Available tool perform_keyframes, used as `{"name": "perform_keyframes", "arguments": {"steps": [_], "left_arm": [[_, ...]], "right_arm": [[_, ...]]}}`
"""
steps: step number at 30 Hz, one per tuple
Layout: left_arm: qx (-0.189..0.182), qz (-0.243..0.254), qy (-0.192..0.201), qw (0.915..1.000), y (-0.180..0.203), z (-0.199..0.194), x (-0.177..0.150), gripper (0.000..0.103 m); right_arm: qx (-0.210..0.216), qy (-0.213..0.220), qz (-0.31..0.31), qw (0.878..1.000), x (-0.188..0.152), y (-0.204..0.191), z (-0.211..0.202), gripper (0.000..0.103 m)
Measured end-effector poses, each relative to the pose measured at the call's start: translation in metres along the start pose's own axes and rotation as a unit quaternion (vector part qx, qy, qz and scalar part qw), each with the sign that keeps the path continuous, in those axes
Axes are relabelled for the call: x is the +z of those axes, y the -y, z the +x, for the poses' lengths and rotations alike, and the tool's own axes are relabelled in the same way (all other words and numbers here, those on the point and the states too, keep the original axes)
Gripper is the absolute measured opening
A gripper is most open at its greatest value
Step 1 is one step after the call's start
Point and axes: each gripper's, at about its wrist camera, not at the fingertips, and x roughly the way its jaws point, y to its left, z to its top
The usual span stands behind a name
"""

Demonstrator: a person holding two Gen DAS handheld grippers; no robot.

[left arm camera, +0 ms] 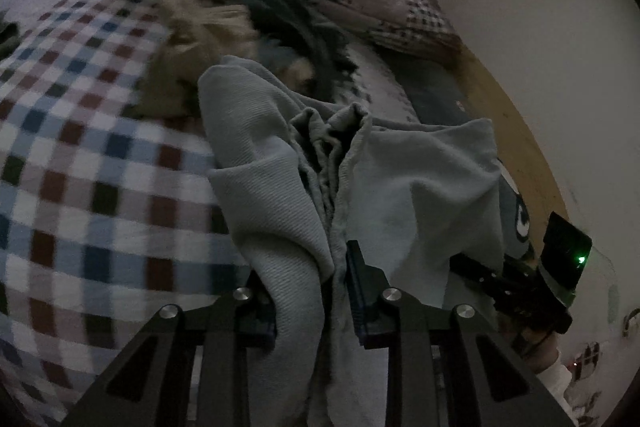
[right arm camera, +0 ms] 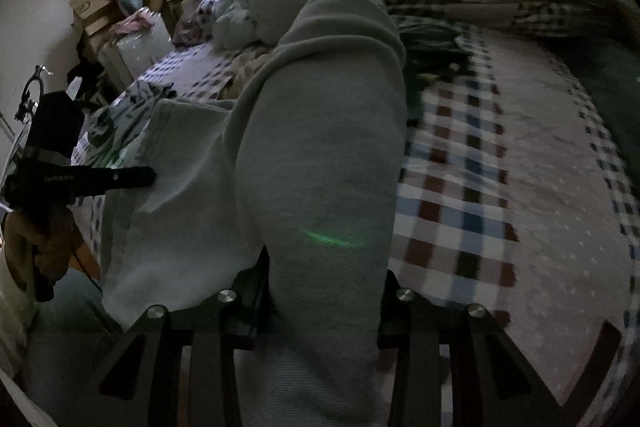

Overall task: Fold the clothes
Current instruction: 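Grasp the folded sweatpants with both grippers and lift the bundle, then carry the folded sweatpants onto the penguin cushion and open both grippers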

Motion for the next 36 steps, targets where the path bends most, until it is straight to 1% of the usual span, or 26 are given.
{"name": "perform_keyframes", "arguments": {"steps": [6,9,12,16,21,24,28,32,36], "left_arm": [[-0.018,0.028,0.0,0.9995,0.058,0.03,0.013,0.027],[-0.025,0.047,-0.002,0.9986,0.092,0.046,0.021,0.027],[-0.04,0.061,-0.004,0.9974,0.13,0.071,0.037,0.027],[-0.06,0.076,-0.003,0.9953,0.175,0.101,0.058,0.027],[-0.076,0.084,-0.009,0.9935,0.216,0.14,0.079,0.027],[-0.081,0.082,-0.017,0.9932,0.24,0.174,0.094,0.027],[-0.081,0.081,-0.024,0.9932,0.261,0.22,0.107,0.027],[-0.074,0.059,-0.042,0.9946,0.268,0.266,0.117,0.027],[-0.056,0.074,-0.053,0.9943,0.283,0.307,0.12,0.027]], "right_arm": [[-0.029,0.021,0.017,0.999,-0.005,0.037,-0.036,0.04],[-0.045,0.034,0.03,0.998,-0.004,0.062,-0.057,0.04],[-0.067,0.045,0.045,0.996,0.001,0.091,-0.078,0.04],[-0.098,0.062,0.061,0.991,0.014,0.13,-0.107,0.04],[-0.136,0.077,0.074,0.985,0.038,0.178,-0.137,0.04],[-0.155,0.08,0.082,0.981,0.051,0.209,-0.148,0.04],[-0.177,0.077,0.09,0.977,0.064,0.249,-0.15,0.04],[-0.195,0.066,0.095,0.974,0.073,0.287,-0.139,0.04],[-0.21,0.052,0.095,0.972,0.079,0.319,-0.121,0.039]]}}
